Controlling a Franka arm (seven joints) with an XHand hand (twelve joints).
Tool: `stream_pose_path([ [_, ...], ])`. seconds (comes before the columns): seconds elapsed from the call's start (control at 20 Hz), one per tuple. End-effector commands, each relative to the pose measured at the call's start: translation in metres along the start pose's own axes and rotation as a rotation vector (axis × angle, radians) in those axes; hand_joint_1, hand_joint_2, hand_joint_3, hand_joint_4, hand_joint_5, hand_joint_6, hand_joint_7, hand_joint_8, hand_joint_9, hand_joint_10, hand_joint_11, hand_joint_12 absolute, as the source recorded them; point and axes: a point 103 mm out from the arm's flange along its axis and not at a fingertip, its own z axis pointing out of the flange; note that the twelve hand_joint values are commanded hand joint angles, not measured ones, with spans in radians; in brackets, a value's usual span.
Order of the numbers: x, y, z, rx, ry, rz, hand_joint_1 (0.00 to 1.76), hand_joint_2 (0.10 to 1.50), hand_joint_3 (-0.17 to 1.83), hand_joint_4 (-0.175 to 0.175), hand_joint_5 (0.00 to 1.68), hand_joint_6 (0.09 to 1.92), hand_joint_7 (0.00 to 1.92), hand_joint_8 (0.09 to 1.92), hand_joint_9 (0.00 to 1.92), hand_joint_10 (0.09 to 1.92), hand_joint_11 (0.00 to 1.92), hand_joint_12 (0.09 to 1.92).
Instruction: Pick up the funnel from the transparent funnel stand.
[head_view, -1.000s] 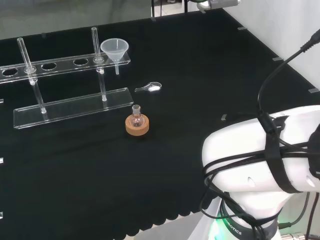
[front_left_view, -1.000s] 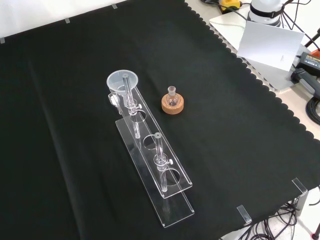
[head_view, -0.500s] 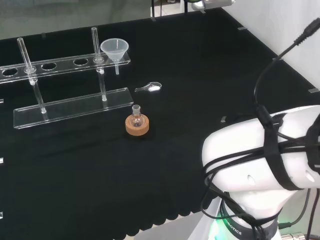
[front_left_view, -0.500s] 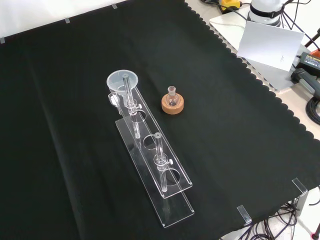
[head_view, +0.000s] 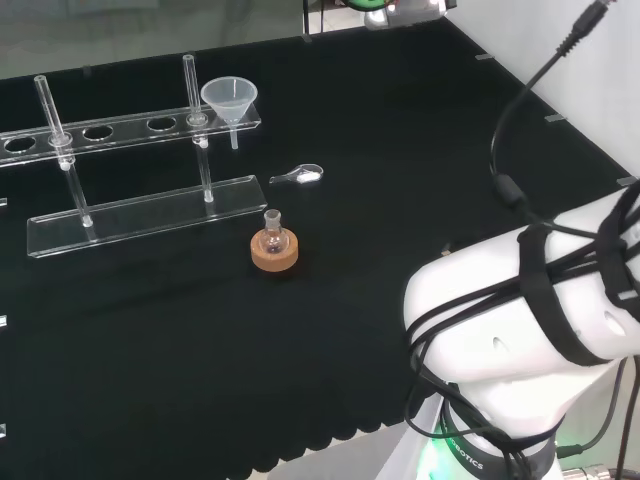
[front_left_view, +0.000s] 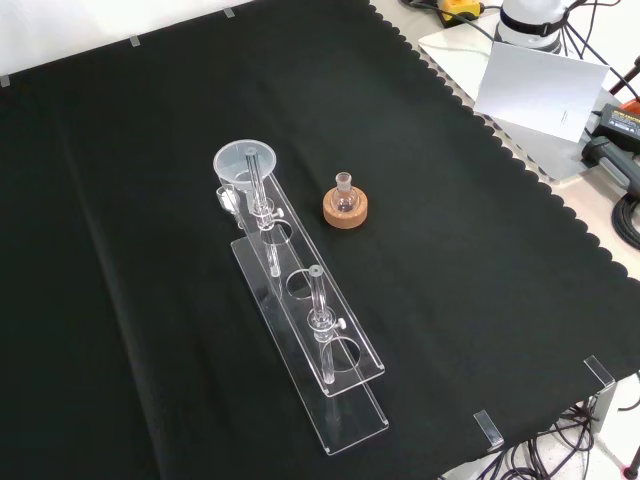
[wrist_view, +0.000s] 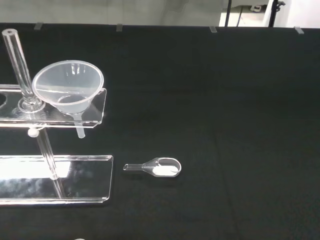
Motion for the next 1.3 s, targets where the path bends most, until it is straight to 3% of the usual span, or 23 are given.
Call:
stream_pose_path([
  [0.05,0.007,0.043,0.014,-0.002,0.009,-0.013,0.00,1.15,0.44,0.000,0.17,0.09,0.00,0.37,0.13,0.68,0.15,1.35],
  [0.25,0.013,0.078,0.025,0.025,0.017,-0.049,0.00,1.15,0.43,-0.002,0.18,0.09,0.00,0.38,0.13,0.68,0.15,1.35],
  [0.5,0.032,0.117,0.039,0.056,-0.024,-0.113,0.00,1.14,0.41,-0.009,0.18,0.09,0.00,0.40,0.14,0.68,0.14,1.36],
  [0.7,0.039,0.141,0.057,0.086,-0.006,-0.146,0.00,1.14,0.38,-0.013,0.18,0.09,0.00,0.42,0.14,0.69,0.12,1.37],
  [1.05,0.055,0.159,0.077,0.122,-0.009,-0.184,0.01,1.11,0.33,-0.017,0.18,0.09,0.01,0.51,0.16,0.71,0.11,1.39],
  [1.3,0.073,0.163,0.087,0.185,-0.025,-0.208,0.20,0.98,0.26,-0.018,0.18,0.09,0.02,0.57,0.21,0.74,0.12,1.40],
])
